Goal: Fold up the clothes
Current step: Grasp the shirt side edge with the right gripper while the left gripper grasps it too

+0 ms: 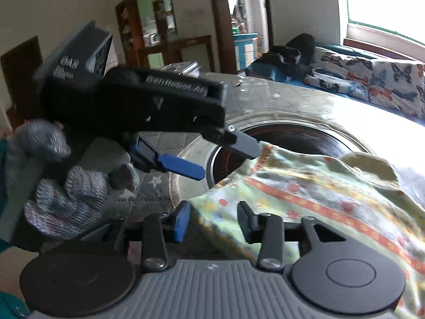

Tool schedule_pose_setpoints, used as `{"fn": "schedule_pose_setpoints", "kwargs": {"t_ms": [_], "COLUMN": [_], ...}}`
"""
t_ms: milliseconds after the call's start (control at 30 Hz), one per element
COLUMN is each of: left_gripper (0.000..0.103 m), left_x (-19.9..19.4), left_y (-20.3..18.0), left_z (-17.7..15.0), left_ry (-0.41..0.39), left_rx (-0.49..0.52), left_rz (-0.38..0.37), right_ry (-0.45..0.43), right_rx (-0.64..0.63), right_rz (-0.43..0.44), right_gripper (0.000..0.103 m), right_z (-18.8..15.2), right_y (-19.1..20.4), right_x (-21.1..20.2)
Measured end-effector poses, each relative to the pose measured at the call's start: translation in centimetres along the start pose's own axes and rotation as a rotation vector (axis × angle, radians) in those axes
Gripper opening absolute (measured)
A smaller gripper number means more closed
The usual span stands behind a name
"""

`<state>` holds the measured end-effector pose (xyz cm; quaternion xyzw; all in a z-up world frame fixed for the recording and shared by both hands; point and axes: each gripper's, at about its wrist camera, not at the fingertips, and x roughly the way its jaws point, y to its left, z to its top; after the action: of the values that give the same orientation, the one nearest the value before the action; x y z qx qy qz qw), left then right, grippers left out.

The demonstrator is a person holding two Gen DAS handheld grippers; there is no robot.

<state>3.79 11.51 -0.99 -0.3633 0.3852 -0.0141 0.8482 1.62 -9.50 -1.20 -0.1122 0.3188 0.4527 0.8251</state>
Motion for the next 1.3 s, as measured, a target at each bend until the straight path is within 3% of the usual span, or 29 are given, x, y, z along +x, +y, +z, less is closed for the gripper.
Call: {"fn": "schedule_pose_setpoints", "kwargs": {"t_ms": [233,267,333,400,733,833,900,1000,1133,1200,1300], "left_gripper": [0.090,0.091,0.092,0.093,0.092,0.071,0.043,0.024,0.023,0.023,0.024], "left_x": [-0.1,-0.2,-0.2,-0.1,1.8,2.7,3.1,3.4,3.2,3.1,3.2], "left_y": [1.2,1.2,1.3,1.2,-0.2,-0.6,-0.7,-0.6,-0.5,-0.6,-0.7], "left_z": [-0.2,-0.2,-0.2,-0.2,-0.1,-0.3,-0.5,-0.7,-0.8,-0.9,-1.1], "left_ry": [0.007,0.008,0.009,0.011,0.065,0.089,0.106,0.115,0.111,0.107,0.109], "left_rx": [-0.032,-0.033,-0.035,-0.039,-0.066,-0.057,-0.055,-0.051,-0.034,-0.017,-0.004], "left_rz": [0.003,-0.001,-0.007,-0.013,-0.075,-0.101,-0.111,-0.096,-0.081,-0.066,-0.048], "right_ry": [0.056,0.055,0.050,0.036,-0.076,-0.078,-0.074,-0.075,-0.094,-0.097,-0.104], "right_rx": [-0.102,-0.098,-0.086,-0.064,0.049,0.042,0.039,0.068,0.121,0.154,0.217], "right_rz": [-0.026,-0.033,-0.046,-0.049,0.008,0.024,0.030,0.032,-0.006,-0.046,-0.123], "right_gripper": [0.039,0.036,0.018,0.012,0.009,0.009,0.010,0.018,0.044,0.044,0.053], "right_z": [0.1,0.1,0.2,0.3,0.9,0.3,0.0,-0.3,-1.0,-1.5,-2.6], "right_y": [2.0,1.9,1.7,1.4,0.0,0.0,0.0,-0.7,-2.5,-4.0,-6.4], "right_x": [3.0,3.0,3.0,2.6,-2.3,-3.1,-3.3,-3.6,-4.7,-5.4,-6.5]}}
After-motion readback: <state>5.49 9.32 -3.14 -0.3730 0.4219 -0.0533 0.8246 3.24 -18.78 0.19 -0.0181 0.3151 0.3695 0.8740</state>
